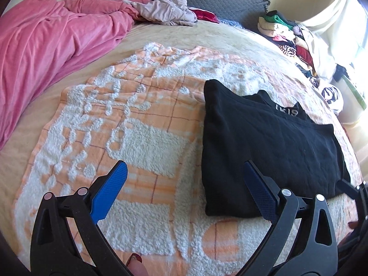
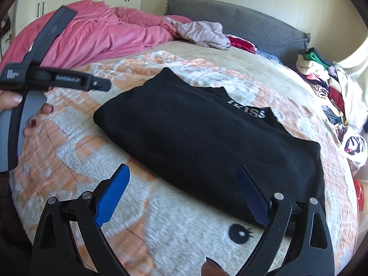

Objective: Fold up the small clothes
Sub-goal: 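Move both open grippers to the side edge of the folded black sweatshirt, then close both grippers on the sweatshirt's side edge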

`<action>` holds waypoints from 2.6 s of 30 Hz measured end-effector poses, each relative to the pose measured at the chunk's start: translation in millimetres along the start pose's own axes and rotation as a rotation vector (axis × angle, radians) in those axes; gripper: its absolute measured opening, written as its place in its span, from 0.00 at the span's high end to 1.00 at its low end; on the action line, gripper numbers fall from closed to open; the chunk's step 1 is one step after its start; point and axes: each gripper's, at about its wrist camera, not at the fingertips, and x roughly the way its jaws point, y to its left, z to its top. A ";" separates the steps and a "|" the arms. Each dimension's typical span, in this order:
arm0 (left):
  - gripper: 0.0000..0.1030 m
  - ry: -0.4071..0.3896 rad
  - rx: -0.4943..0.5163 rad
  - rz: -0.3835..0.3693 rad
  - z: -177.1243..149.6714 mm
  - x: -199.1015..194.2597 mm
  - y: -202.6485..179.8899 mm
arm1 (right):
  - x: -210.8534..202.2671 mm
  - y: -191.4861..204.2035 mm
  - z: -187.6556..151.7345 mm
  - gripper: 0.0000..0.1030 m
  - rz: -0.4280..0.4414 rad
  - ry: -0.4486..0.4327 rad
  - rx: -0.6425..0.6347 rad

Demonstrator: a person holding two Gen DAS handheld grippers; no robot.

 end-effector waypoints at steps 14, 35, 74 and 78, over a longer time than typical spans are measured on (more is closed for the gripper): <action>0.09 -0.002 0.015 0.047 31.2 20.1 19.9 | 53.1 71.0 28.8 0.10 -0.031 0.046 -0.179; 0.09 0.044 -0.054 0.022 33.2 42.6 31.1 | 112.2 85.9 49.5 0.10 -0.157 0.068 -0.244; 0.86 0.214 -0.072 -0.318 66.4 88.3 -65.9 | 30.3 20.6 33.7 0.90 -0.021 -0.202 0.026; 0.86 0.172 -0.025 -0.313 74.8 67.8 -83.7 | 13.1 10.7 30.9 0.90 -0.051 -0.235 0.052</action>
